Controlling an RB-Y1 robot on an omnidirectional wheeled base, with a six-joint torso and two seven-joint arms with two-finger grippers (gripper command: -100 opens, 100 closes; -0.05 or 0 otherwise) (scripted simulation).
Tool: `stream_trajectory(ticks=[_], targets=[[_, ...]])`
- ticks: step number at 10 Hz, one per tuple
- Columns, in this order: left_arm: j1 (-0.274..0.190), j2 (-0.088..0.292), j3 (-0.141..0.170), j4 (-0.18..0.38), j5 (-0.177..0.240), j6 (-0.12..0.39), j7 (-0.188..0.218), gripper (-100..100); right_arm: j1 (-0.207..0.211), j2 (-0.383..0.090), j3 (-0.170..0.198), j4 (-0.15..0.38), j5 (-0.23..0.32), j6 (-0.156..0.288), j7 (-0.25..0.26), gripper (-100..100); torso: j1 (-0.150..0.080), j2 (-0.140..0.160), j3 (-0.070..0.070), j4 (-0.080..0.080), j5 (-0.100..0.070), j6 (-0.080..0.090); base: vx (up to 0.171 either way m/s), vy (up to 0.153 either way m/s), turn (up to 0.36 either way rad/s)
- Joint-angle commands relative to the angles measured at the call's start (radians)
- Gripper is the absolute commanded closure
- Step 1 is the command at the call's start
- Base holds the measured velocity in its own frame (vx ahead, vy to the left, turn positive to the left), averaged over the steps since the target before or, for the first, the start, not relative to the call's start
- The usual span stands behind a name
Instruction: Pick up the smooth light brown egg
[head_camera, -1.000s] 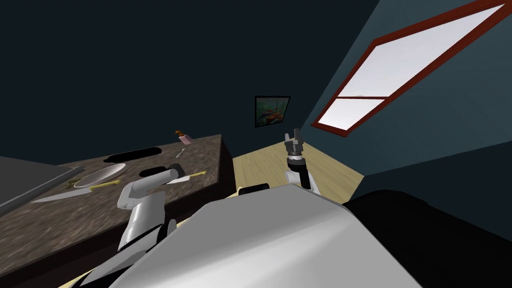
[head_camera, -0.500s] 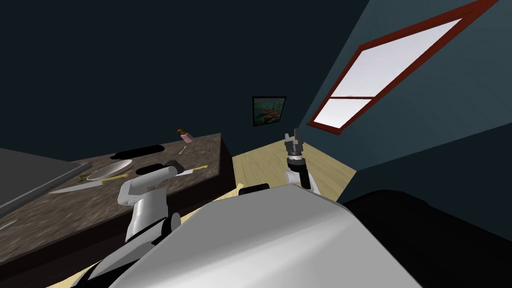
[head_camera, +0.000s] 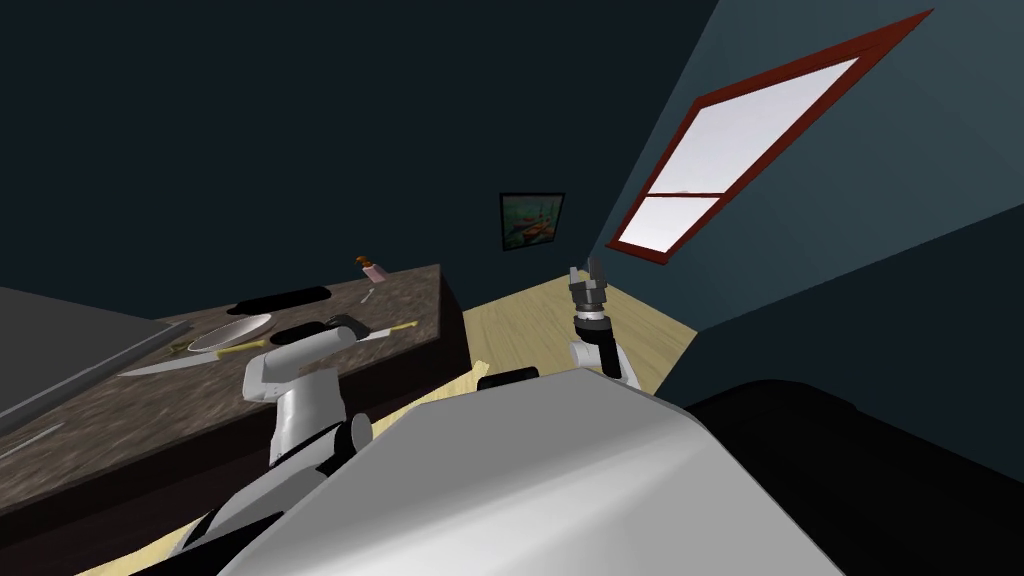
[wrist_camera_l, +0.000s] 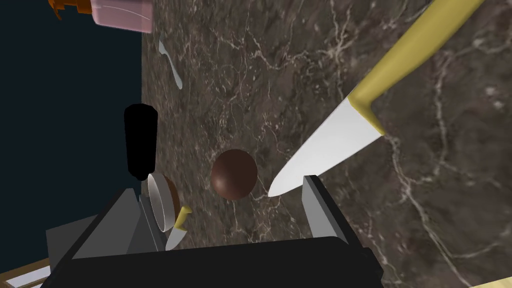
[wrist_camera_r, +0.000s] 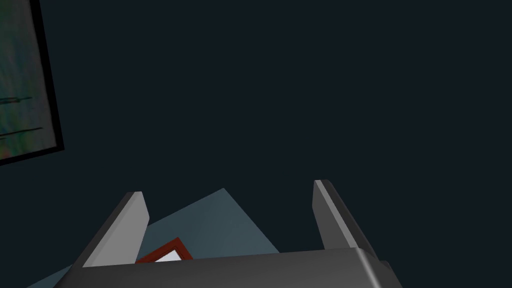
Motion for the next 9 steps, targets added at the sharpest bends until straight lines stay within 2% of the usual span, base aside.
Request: stream_trajectory(ticks=[1, 4, 7, 9], targets=[[-0.028, -0.009, 0.011, 0.007, -0.004, 0.002, 0.028, -100, 0.000, 0.000, 0.000, 0.000, 0.000, 0.000, 0.000, 0, 0.000, 0.000, 0.000, 0.000, 0.000, 0.000, -0.151, 0.043, -0.097], [-0.035, 0.030, -0.014, 0.051, -0.021, 0.056, -0.008, -100, 0.000, 0.000, 0.000, 0.000, 0.000, 0.000, 0.000, 0, 0.012, -0.004, -0.002, -0.001, 0.002, -0.001, -0.063, 0.170, -0.071], [-0.029, 0.060, -0.039, 0.089, -0.034, 0.089, -0.041, -100, 0.000, 0.000, 0.000, 0.000, 0.000, 0.000, 0.000, 0, 0.009, -0.012, -0.007, -0.003, 0.002, -0.001, 0.037, 0.124, -0.024], [-0.020, 0.086, -0.066, 0.132, -0.047, 0.120, -0.077, -100, 0.001, 0.000, 0.000, 0.000, 0.000, 0.000, 0.000, 0, 0.010, -0.015, -0.008, -0.003, 0.002, 0.000, 0.082, 0.136, -0.045]])
